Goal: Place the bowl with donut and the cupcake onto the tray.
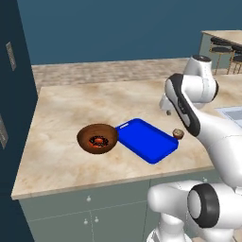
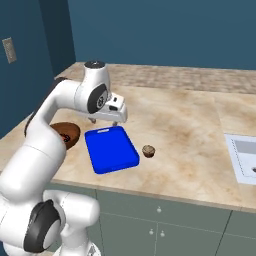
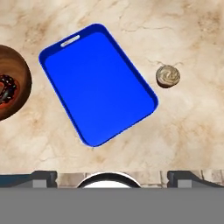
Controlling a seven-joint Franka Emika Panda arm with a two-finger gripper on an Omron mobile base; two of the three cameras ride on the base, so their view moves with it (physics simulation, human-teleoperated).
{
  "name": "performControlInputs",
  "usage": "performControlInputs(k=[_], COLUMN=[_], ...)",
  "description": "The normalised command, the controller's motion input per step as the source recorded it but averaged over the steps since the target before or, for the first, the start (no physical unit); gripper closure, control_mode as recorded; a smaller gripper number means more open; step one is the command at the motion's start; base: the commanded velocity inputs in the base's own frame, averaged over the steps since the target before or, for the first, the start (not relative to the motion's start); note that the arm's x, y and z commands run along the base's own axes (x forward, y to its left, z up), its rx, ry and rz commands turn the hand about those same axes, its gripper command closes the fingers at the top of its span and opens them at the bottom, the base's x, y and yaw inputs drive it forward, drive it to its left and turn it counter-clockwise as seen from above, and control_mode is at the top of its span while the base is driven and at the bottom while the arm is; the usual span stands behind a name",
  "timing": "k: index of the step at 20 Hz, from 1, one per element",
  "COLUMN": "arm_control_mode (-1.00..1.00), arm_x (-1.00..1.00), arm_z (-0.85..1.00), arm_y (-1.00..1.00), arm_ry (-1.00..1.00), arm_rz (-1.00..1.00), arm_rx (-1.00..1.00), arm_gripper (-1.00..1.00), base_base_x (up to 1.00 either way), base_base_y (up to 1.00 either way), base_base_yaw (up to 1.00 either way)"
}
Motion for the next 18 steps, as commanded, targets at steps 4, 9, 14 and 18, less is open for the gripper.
performControlInputs(k=[4,9,14,18], arm_control_mode=[-1.00,-1.00,-1.00,-1.00], arm_x=[0.26,0.33,0.22,0.05], arm_z=[-0.16,-0.21,-0.28,-0.33], arm_y=[-0.36,-0.37,-0.21,-0.12], arm_ry=[0.00,0.00,0.01,0.02], arm_rz=[-0.07,-0.05,-0.03,0.00], arm_rx=[-0.02,0.00,0.00,0.00], arm_gripper=[-1.00,-1.00,-1.00,-1.00], base_base_x=[0.00,0.00,0.00,0.00], base_base_y=[0.00,0.00,0.00,0.00], base_base_yaw=[0.00,0.00,0.00,0.00])
